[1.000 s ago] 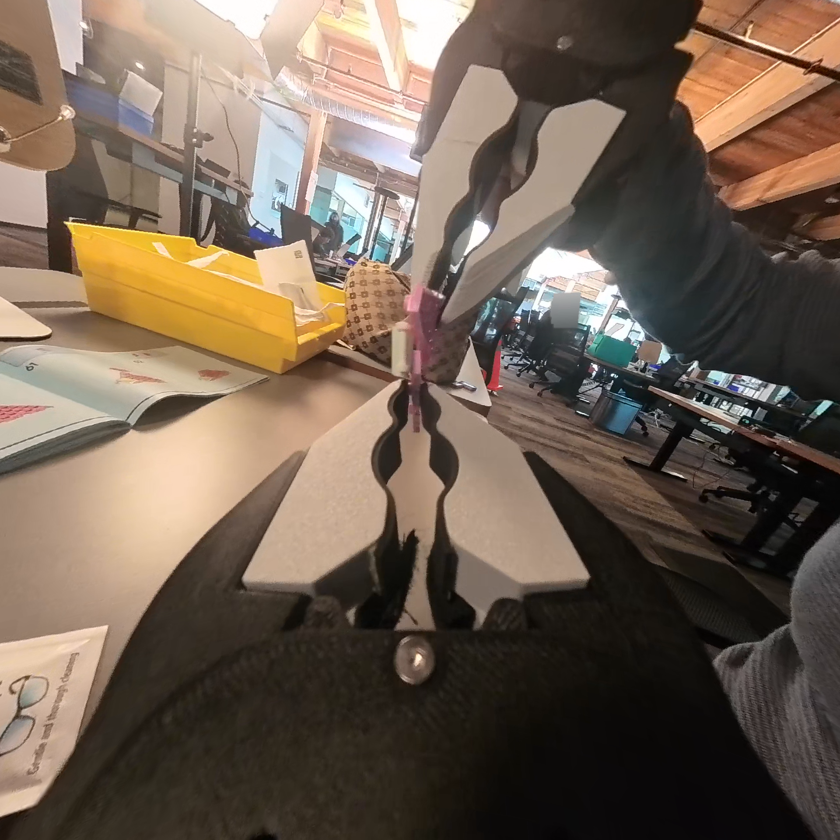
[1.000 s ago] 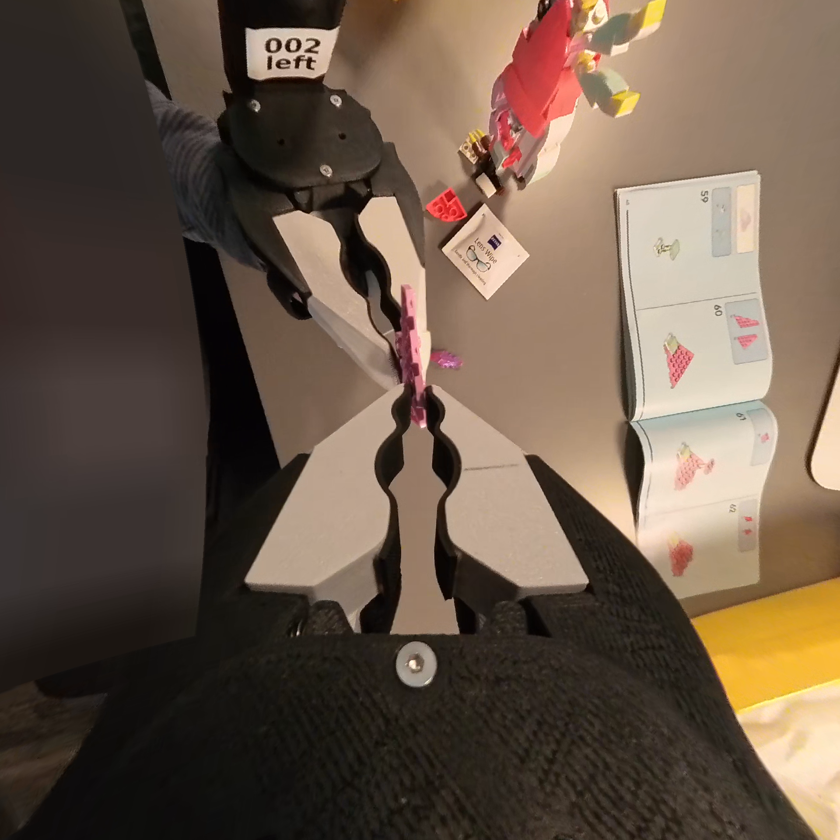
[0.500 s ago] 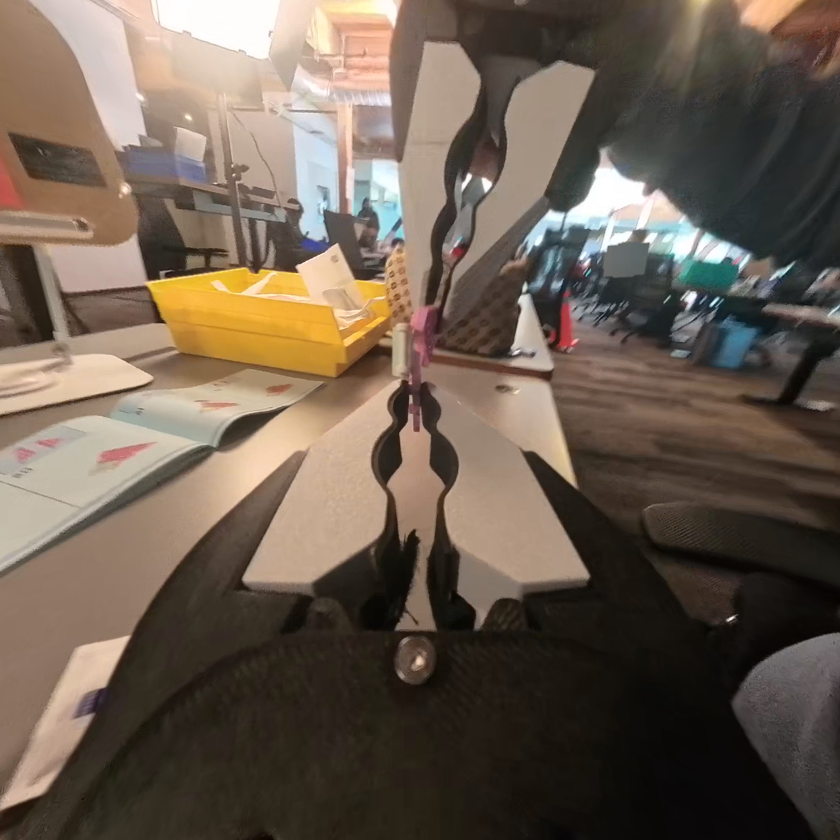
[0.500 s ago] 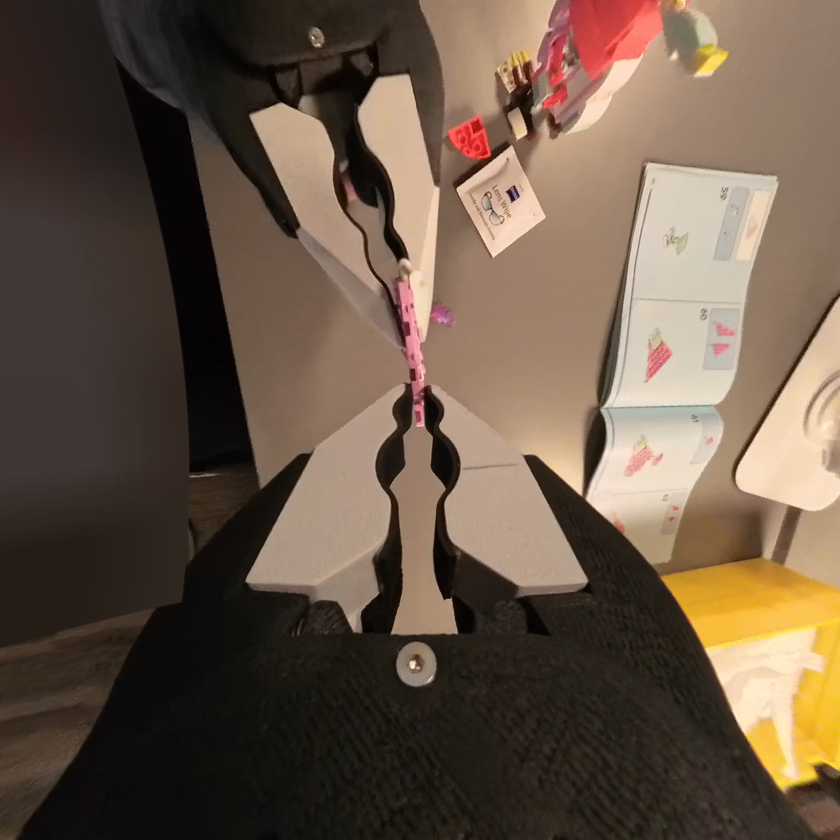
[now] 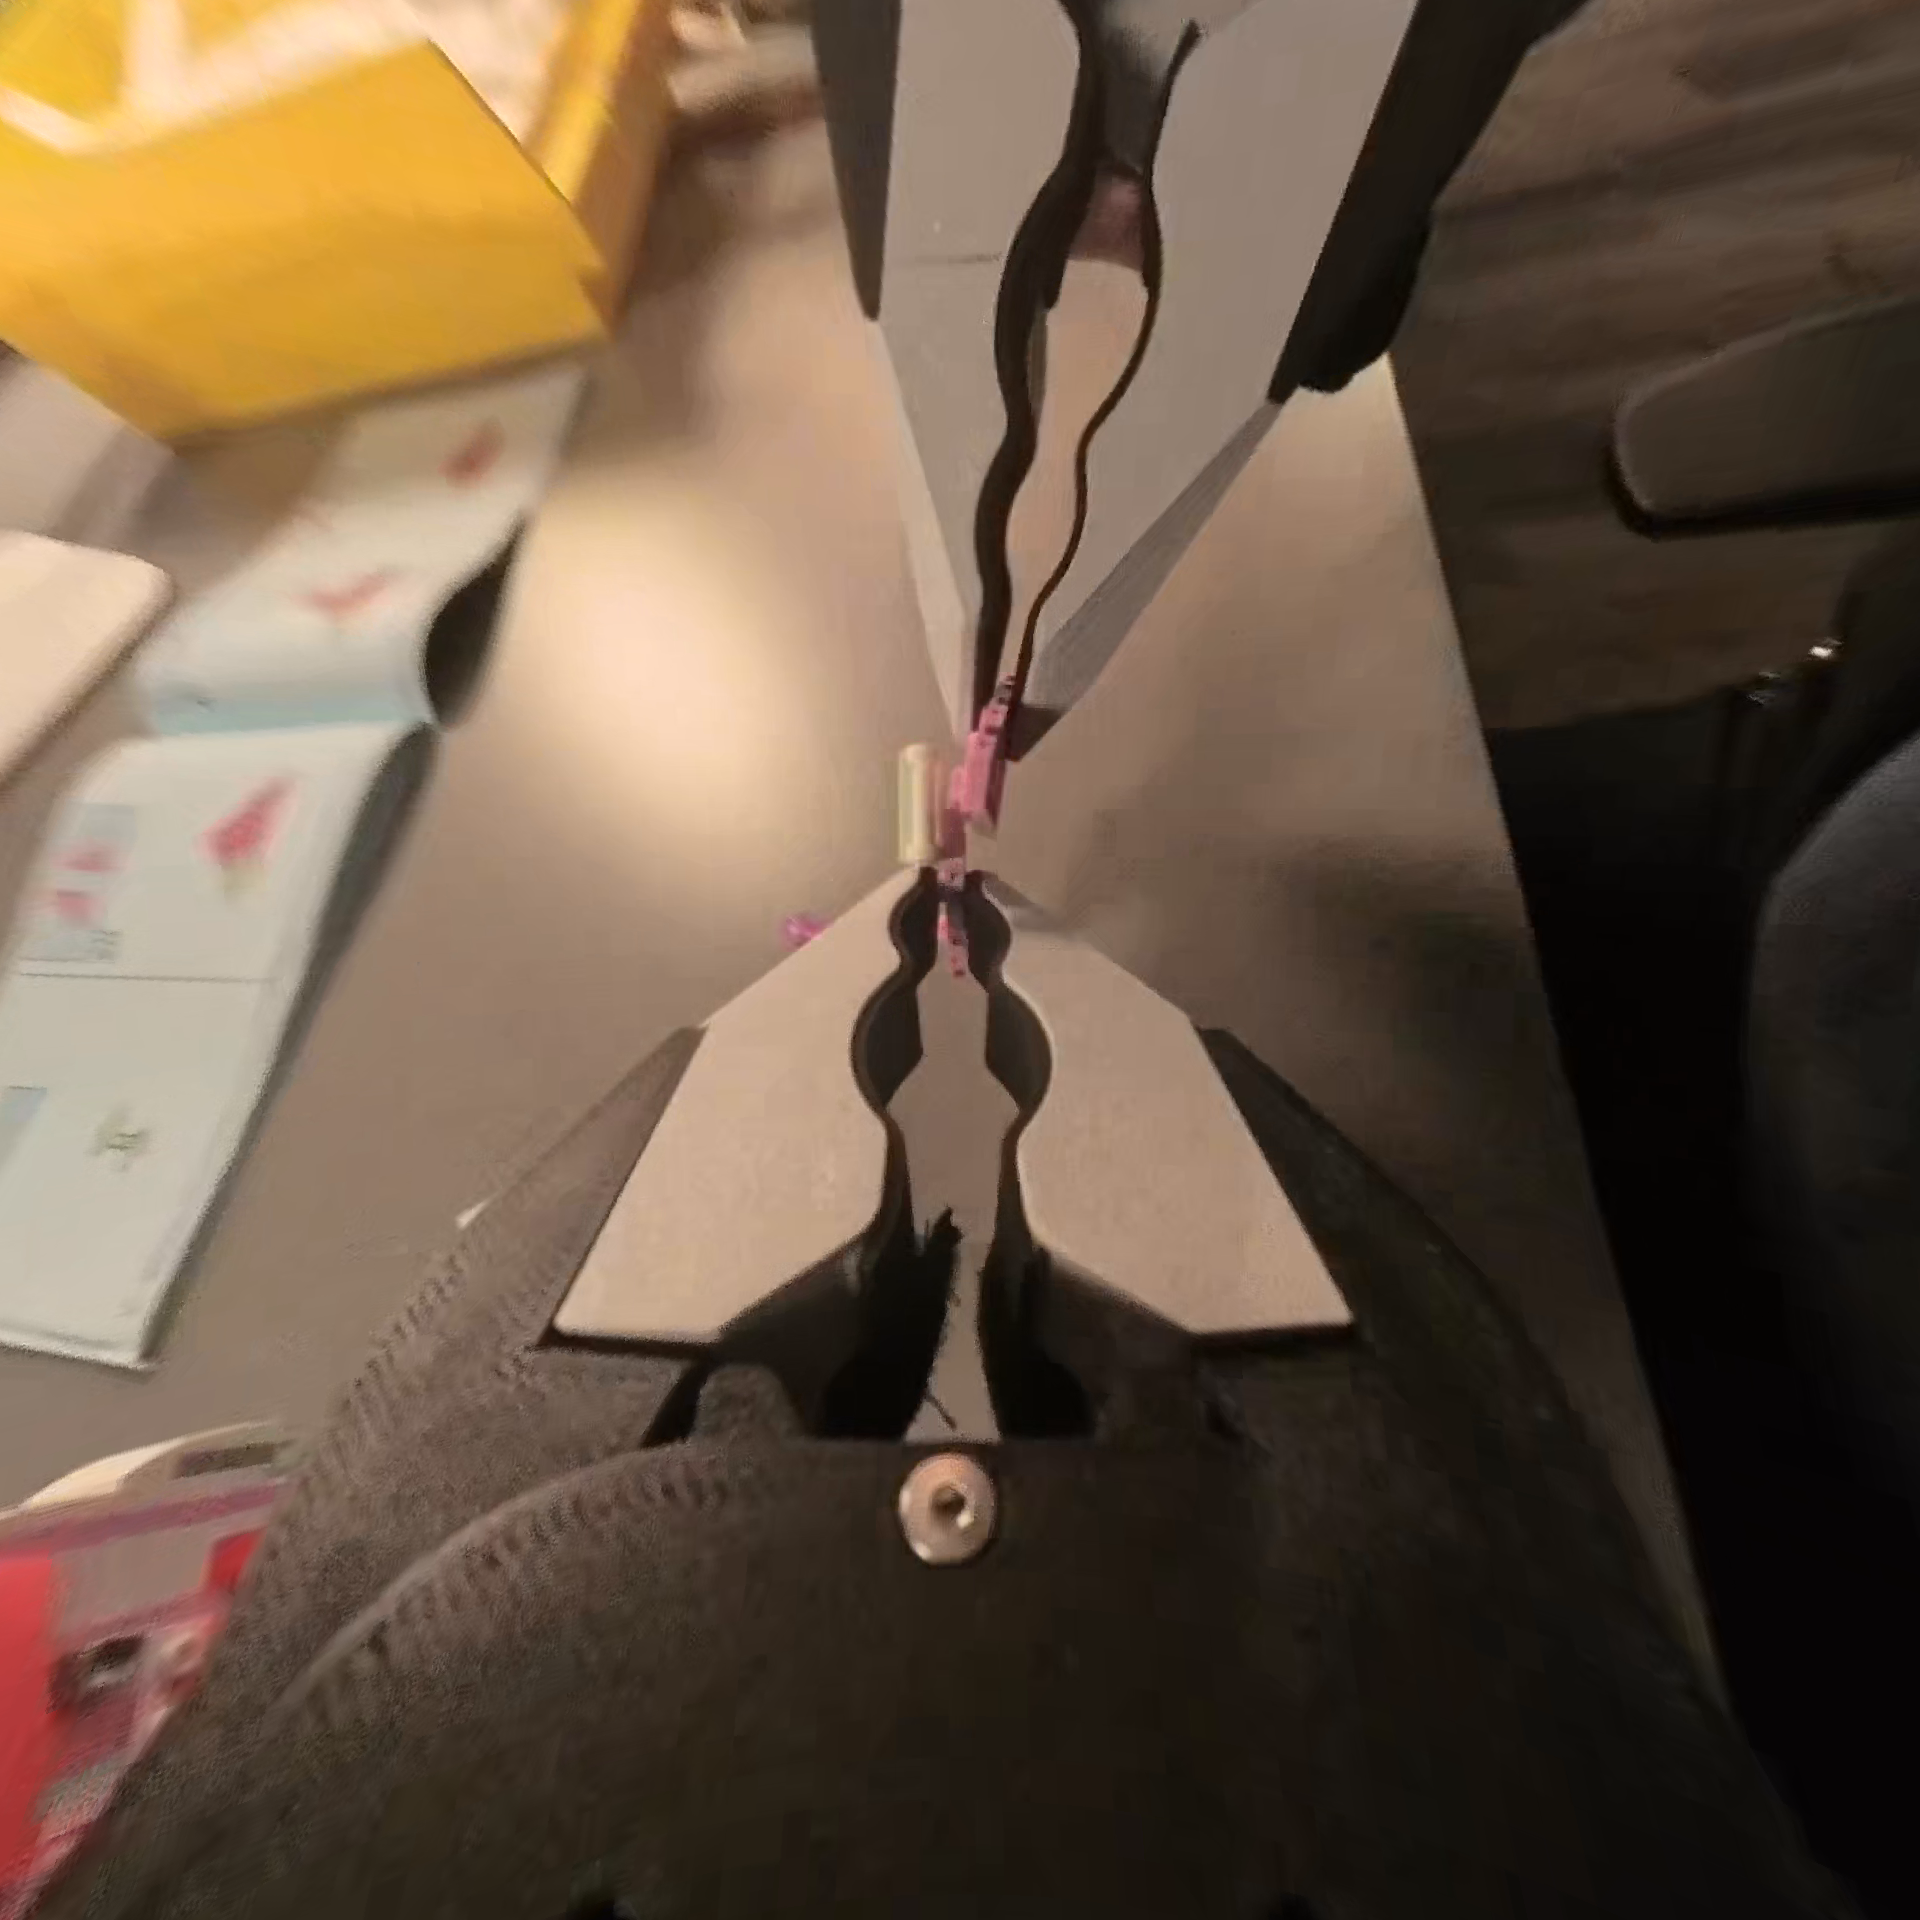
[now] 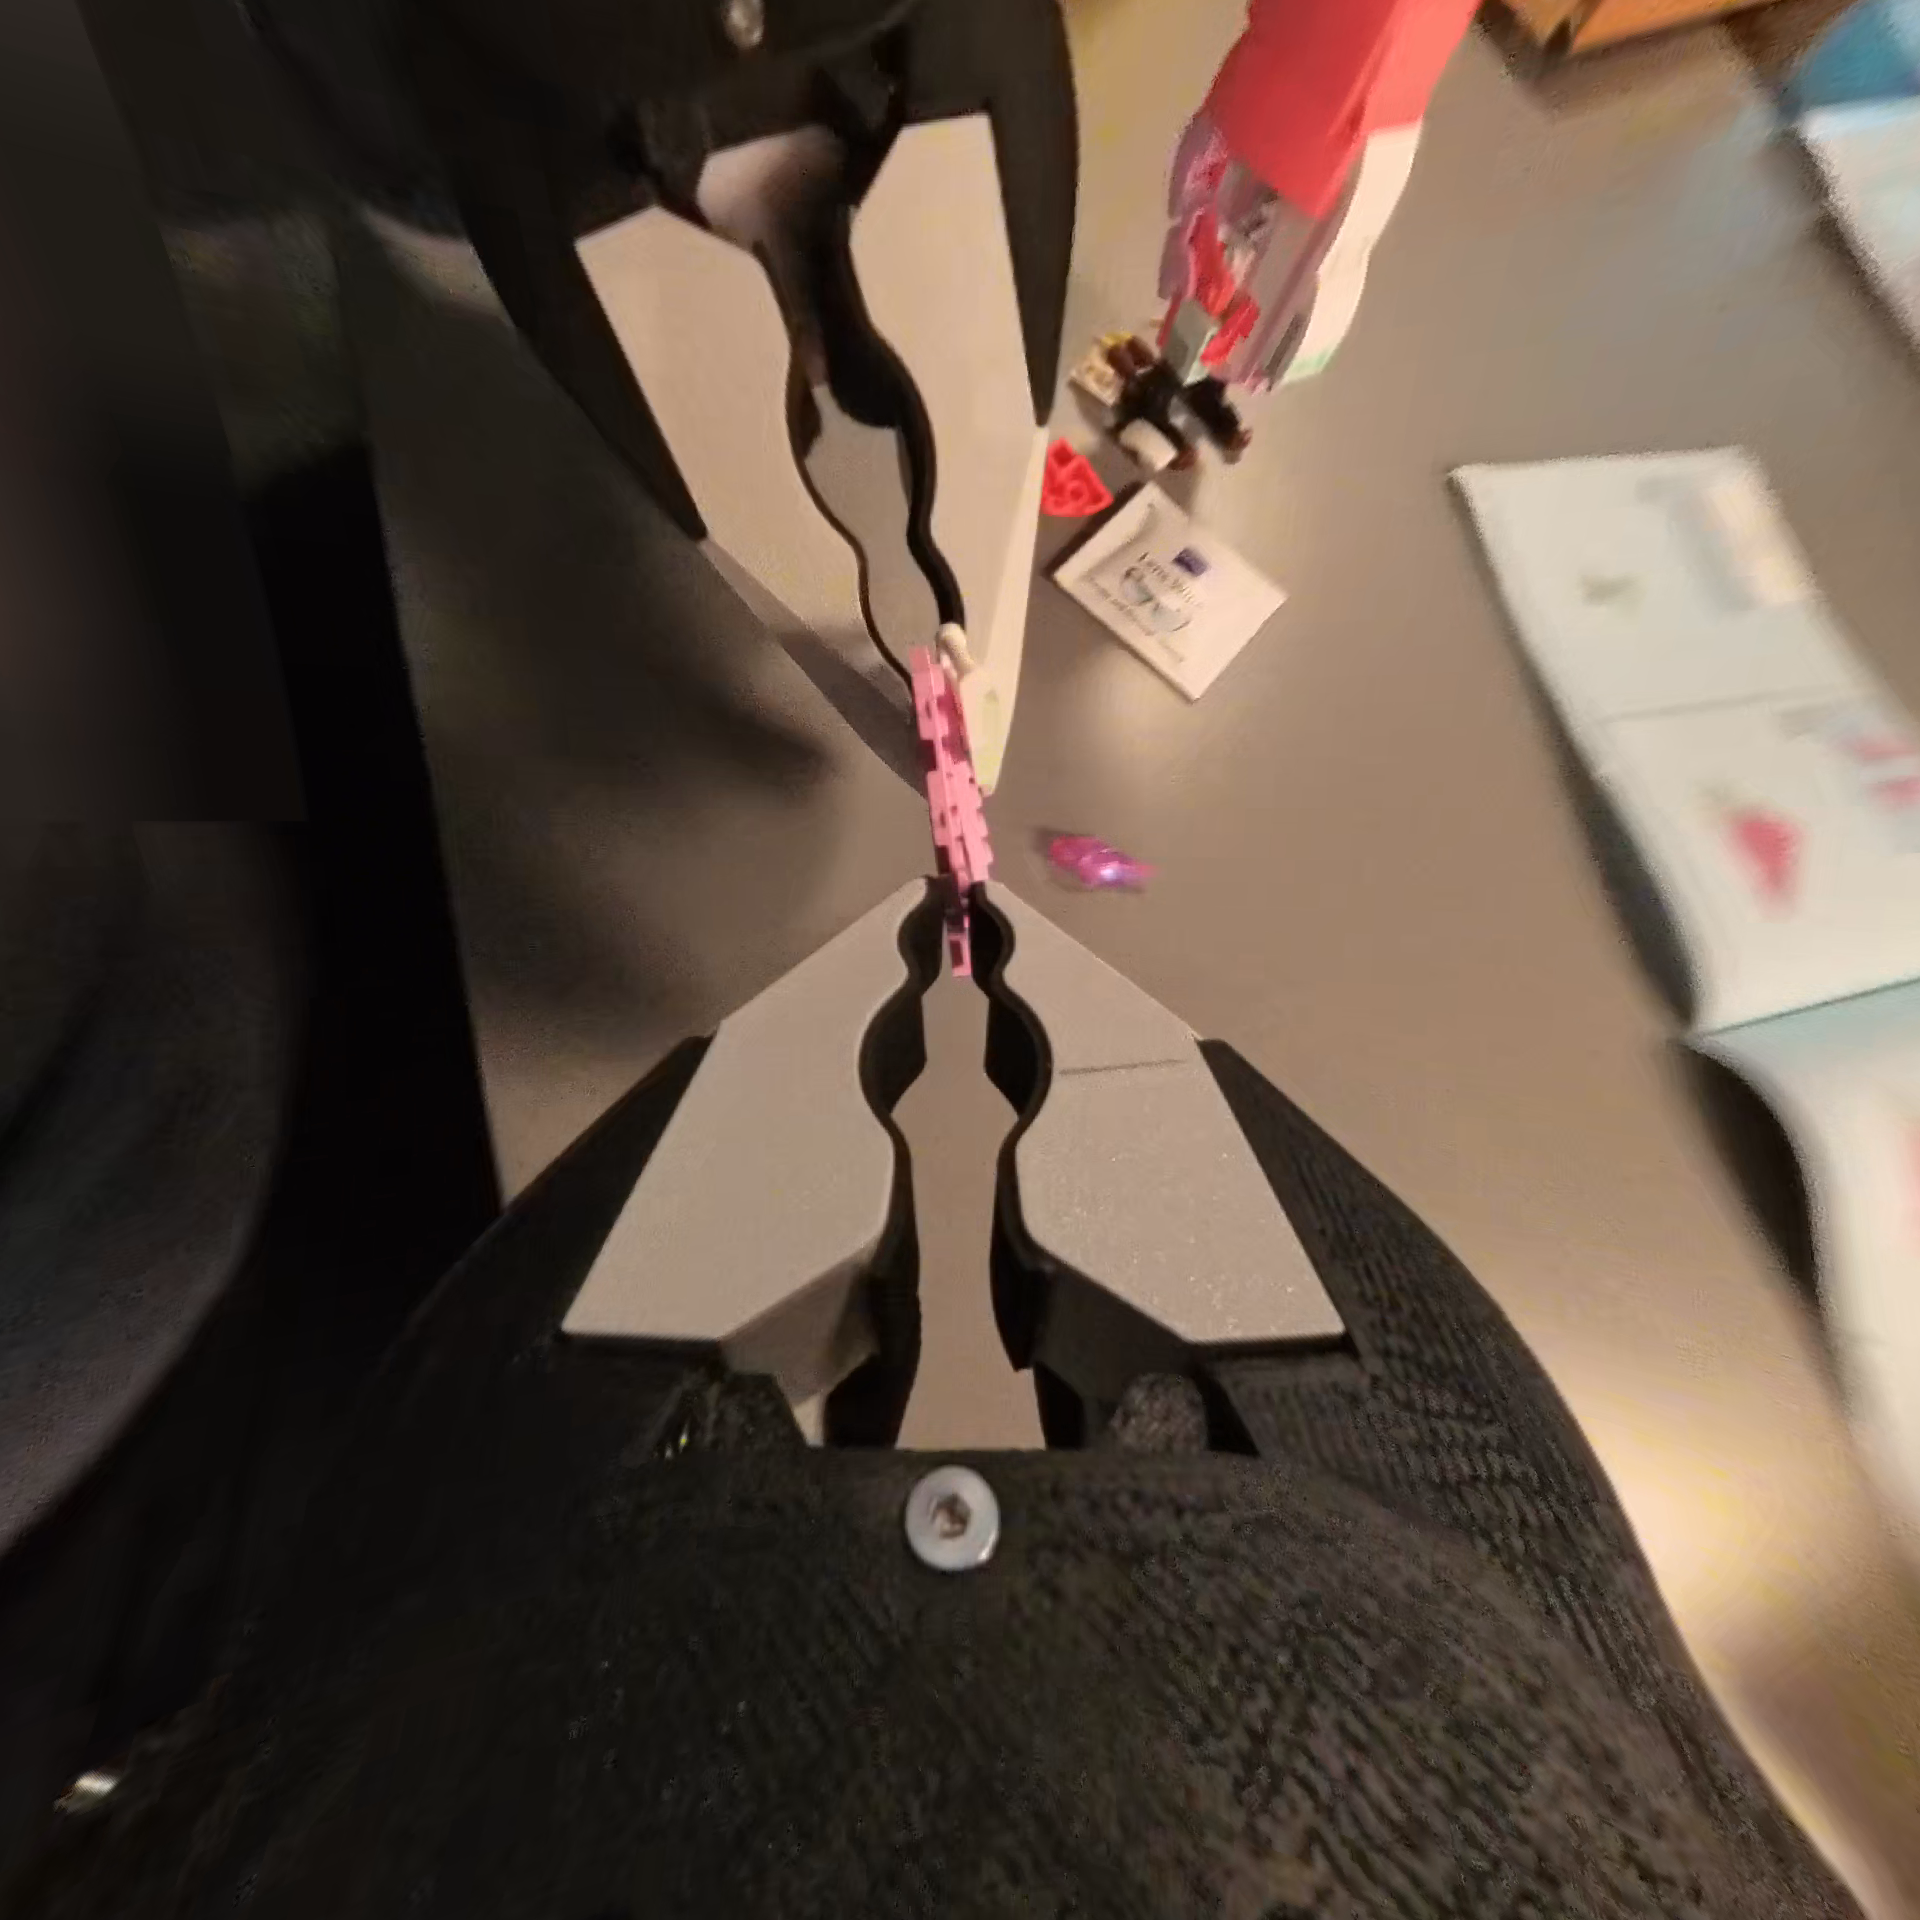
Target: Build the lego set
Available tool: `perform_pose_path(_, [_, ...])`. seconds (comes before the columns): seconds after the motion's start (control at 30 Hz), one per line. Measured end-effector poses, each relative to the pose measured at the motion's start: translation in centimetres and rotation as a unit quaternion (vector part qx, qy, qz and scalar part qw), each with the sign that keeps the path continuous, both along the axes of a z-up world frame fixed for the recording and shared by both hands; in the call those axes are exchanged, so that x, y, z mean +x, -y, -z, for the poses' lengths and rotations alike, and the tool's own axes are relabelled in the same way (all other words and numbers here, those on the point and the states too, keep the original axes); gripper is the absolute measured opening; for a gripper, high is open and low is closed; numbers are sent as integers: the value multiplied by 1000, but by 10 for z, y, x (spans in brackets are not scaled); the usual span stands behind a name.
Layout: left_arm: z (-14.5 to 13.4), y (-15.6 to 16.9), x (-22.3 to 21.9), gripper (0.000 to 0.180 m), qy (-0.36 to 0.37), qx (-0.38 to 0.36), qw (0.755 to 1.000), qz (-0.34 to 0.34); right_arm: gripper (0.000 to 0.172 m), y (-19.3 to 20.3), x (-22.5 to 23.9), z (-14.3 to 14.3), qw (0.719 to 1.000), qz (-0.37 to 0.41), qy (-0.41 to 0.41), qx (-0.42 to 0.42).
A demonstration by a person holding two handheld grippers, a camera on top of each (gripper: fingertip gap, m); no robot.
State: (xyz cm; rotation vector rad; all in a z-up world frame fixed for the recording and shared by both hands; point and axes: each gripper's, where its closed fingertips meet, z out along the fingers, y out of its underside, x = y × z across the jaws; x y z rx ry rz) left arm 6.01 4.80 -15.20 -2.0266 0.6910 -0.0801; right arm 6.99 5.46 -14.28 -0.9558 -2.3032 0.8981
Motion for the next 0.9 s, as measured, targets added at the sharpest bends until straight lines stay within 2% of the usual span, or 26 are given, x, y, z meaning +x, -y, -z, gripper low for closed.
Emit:
perform_pose_path(0.1, [11, 4, 0, 4, 13, -78, 997, 12, 3, 1, 3, 14, 992, 22, 32, -121])
perform_pose_path(0.2, [17, 4, 0, 4, 7, -112, 993, 24, 3, -2, 8, 27, 985, 20, 52, -166])
perform_pose_path(0.33, [22, 3, 5, 4, 7, -133, 990, 37, 3, -11, 12, 44, 988, 14, 61, -141])
perform_pose_path(0.67, [22, -4, 11, 4, 24, -142, 989, 37, 4, -13, 14, 50, 992, -2, 53, -114])
perform_pose_path(0.9, [27, -6, 12, 4, 8, -172, 984, 53, 8, -13, 15, 50, 992, -3, 54, -110])
